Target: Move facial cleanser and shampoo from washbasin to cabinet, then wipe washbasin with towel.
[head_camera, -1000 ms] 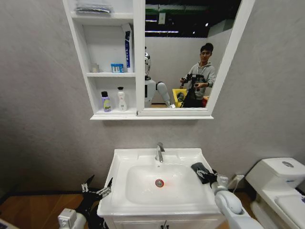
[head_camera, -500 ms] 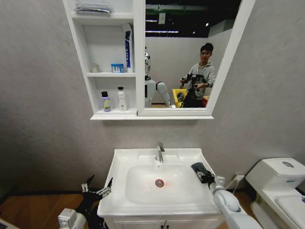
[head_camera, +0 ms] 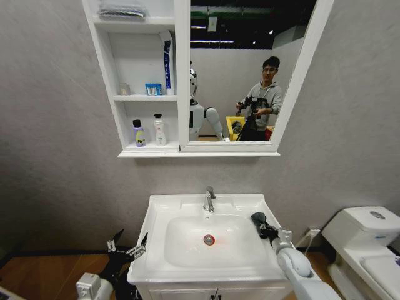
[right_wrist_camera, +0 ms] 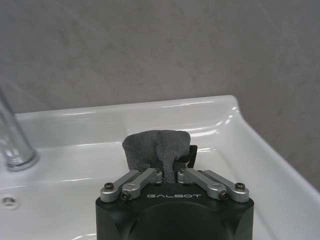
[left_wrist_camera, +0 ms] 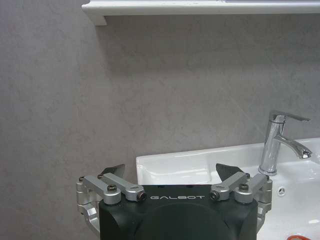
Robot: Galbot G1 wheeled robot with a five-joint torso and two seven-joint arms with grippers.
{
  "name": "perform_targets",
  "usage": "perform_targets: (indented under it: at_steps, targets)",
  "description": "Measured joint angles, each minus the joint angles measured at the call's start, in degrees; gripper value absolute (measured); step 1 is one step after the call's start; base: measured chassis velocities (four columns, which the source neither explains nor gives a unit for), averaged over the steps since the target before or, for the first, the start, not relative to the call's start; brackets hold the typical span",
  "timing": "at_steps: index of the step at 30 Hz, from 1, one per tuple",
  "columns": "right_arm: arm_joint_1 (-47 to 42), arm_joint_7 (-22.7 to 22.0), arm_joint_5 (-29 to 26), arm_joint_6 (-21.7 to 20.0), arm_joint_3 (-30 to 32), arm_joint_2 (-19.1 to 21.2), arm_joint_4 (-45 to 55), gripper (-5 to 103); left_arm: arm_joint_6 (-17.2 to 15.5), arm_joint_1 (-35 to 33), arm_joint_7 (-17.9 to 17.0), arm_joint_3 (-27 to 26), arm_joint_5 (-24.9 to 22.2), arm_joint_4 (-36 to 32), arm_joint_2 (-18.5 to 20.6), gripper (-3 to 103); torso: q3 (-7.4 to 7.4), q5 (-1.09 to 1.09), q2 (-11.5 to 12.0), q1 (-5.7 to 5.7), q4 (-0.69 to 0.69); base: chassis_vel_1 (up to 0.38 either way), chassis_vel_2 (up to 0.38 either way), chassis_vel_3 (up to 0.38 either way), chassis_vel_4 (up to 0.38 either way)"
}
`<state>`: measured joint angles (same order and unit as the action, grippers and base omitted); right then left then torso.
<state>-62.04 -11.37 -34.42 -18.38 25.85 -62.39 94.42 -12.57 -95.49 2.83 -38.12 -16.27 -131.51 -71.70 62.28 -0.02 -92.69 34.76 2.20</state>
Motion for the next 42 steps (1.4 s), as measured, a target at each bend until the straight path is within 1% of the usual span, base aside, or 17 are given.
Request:
perform_targets:
  at_steps: [3,4,6,7,11,15,18,25,26,29,30,33,34,37,38,40,42]
  targets:
    - [1.6,-1.5,0.1,-1.8,-4.1,-3.3,0.1,8,0.0,0.0,0.0,0.0,0.0,0.0,0.0,100,0.0,0.01,0.0,0.0,-0.01,0.0,0.0,0.0,0.0]
    - [1.6,-1.5,0.1,-1.8,-4.1,-3.3,0.1,8,0.0,0.0,0.0,0.0,0.0,0.0,0.0,100,0.0,0.01,0.0,0.0,-0.01,0.0,0.0,0.0,0.0]
    - [3.4,-2.7,0.3,-2.6,-7.3,-5.7,-4.1,8,0.0,0.0,0.0,0.0,0.0,0.0,0.0,100,0.01,0.02,0.0,0.0,-0.01,0.0,0.0,0.0,0.0]
    - [3.4,-2.7,0.3,-2.6,-7.3,-5.7,-4.1,8,0.0,0.0,0.0,0.0,0.0,0.0,0.0,100,0.01,0.02,0.0,0.0,-0.01,0.0,0.0,0.0,0.0]
    - [5.6,-3.3,1.4,-2.7,-9.6,-7.2,-10.0,8,0.0,0.0,0.0,0.0,0.0,0.0,0.0,100,0.01,0.03,0.0,0.0,-0.01,0.0,0.0,0.0,0.0]
    - [7.6,-3.3,1.6,-3.9,-10.2,-7.0,-13.9,8,0.0,0.0,0.0,0.0,0.0,0.0,0.0,100,0.0,0.01,0.0,0.0,0.0,0.0,0.0,0.0,0.0]
    - [8.9,-3.3,0.5,-4.7,-10.9,-7.1,-15.8,8,0.0,0.0,0.0,0.0,0.0,0.0,0.0,100,0.0,0.0,0.0,0.0,0.01,0.0,0.0,0.0,0.0]
    - [12.1,-4.9,-3.4,-6.8,-14.9,-11.3,-19.2,8,0.0,0.0,0.0,0.0,0.0,0.0,0.0,100,0.0,0.01,0.0,0.0,0.01,0.0,0.0,0.0,0.0]
    - [12.1,-4.9,-3.4,-6.8,-14.9,-11.3,-19.2,8,0.0,0.0,0.0,0.0,0.0,0.0,0.0,100,0.0,0.01,0.0,0.0,0.01,0.0,0.0,0.0,0.0]
    - [14.3,-5.5,-4.9,-7.3,-16.2,-13.7,-22.1,8,0.0,0.0,0.0,0.0,0.0,0.0,0.0,100,0.0,0.01,0.0,0.0,0.01,0.0,0.0,0.0,0.0]
    - [14.3,-5.5,-4.9,-7.3,-16.2,-13.7,-22.1,8,0.0,0.0,0.0,0.0,0.0,0.0,0.0,100,0.0,0.01,0.0,0.0,0.01,0.0,0.0,0.0,0.0]
    - [16.1,-5.6,-5.5,-7.3,-17.2,-16.3,-25.0,8,0.0,0.0,0.0,0.0,0.0,0.0,0.0,100,-0.01,-0.02,0.0,-0.01,0.03,0.0,0.0,0.0,0.0]
    - [16.1,-5.6,-5.5,-7.3,-17.2,-16.3,-25.0,8,0.0,0.0,0.0,0.0,0.0,0.0,0.0,100,-0.01,-0.02,0.0,-0.01,0.03,0.0,0.0,0.0,0.0]
    - [17.1,-5.9,-6.4,-7.8,-18.8,-19.0,-26.2,8,0.0,0.0,0.0,0.0,0.0,0.0,0.0,100,-0.01,-0.01,0.0,-0.01,0.04,0.0,0.0,0.0,0.0]
    - [17.1,-5.9,-6.4,-7.8,-18.8,-19.0,-26.2,8,0.0,0.0,0.0,0.0,0.0,0.0,0.0,100,-0.01,-0.01,0.0,-0.01,0.04,0.0,0.0,0.0,0.0]
    - [17.3,-6.6,-6.6,-8.2,-20.1,-21.3,-26.4,8,0.0,0.0,0.0,0.0,0.0,0.0,0.0,100,-0.01,0.0,0.0,-0.01,0.04,0.0,0.0,0.0,0.0]
    - [17.2,-7.1,-6.8,-8.5,-21.3,-23.2,-26.0,8,0.0,0.0,0.0,0.0,0.0,0.0,0.0,100,-0.01,0.02,0.0,-0.01,0.0,0.0,0.0,0.0,0.0]
